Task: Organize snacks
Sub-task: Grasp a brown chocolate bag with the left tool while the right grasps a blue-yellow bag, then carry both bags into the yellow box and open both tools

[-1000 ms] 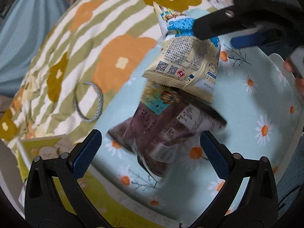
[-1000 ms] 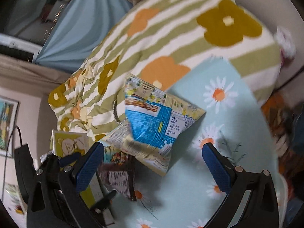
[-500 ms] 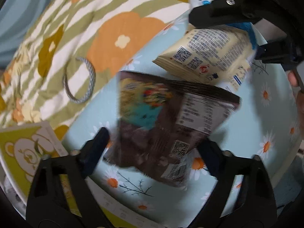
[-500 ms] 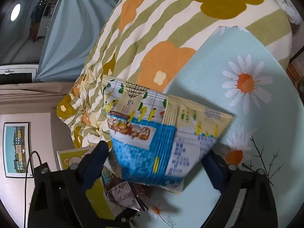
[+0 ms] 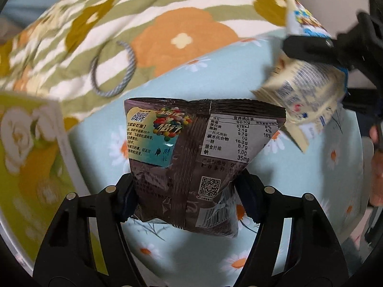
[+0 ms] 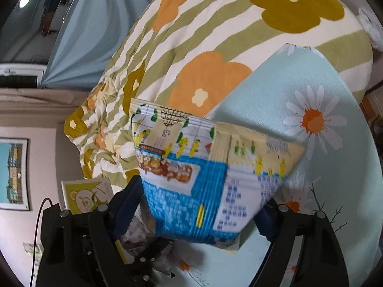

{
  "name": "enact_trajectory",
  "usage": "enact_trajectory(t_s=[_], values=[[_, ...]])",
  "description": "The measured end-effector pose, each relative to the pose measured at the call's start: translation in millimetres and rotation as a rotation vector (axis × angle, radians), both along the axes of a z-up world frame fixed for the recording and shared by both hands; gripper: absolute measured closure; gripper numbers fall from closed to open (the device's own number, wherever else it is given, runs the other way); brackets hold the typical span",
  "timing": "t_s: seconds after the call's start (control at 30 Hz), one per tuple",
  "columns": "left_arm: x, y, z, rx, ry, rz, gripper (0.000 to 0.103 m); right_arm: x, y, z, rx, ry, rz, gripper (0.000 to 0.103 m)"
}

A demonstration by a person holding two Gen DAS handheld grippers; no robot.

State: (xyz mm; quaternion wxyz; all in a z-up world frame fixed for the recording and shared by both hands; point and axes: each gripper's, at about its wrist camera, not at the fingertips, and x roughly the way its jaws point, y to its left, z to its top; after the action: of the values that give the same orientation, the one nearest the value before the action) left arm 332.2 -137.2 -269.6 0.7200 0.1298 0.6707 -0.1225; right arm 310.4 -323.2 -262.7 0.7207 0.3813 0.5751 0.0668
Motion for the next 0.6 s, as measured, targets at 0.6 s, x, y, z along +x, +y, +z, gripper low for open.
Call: enact_trajectory(t_s=[0.6], values=[[-24,14,21,-0.040,-0.121,0.179,0.040,-12,20,22,-0.226,-0.097,0.252,0.053]])
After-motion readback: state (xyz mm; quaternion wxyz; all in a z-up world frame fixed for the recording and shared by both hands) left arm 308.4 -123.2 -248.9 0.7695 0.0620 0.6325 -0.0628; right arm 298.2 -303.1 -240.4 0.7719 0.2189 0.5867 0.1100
